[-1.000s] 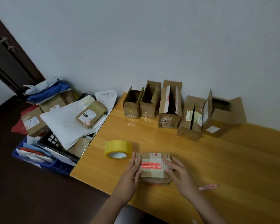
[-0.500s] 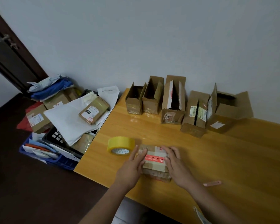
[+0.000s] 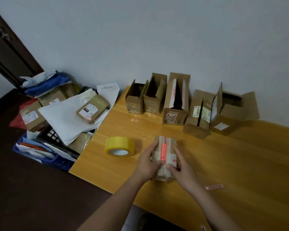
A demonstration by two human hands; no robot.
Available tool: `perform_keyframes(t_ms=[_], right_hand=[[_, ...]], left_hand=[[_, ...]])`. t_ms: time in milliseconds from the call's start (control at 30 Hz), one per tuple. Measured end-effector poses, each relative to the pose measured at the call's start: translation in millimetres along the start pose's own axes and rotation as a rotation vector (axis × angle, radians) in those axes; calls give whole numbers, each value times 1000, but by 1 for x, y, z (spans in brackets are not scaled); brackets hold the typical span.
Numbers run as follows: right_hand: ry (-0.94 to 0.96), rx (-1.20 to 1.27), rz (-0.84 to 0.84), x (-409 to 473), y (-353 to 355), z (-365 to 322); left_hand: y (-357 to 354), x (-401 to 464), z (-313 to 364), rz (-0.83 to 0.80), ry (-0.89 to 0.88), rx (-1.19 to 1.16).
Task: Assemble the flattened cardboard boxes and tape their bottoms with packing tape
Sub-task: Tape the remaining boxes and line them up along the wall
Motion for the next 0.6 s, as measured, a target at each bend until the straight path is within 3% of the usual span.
perform_keyframes(t_ms=[433,600], right_hand=[[0,-241,28,-5,9,-17],[26,-311,97,-4,24,-34]], left_hand=[[11,6,4,-28,37,137],[33,-4,16,59,95,106]])
Point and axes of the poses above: each hand's wrist, its own x-axis towards the middle knuckle, its own y-axis out of the back of the hand, z = x × y, the point moved 6 cm from there along x, towards the middle knuckle, and after that the axes turned 6 degrees about -y, right-handed, at the moved point
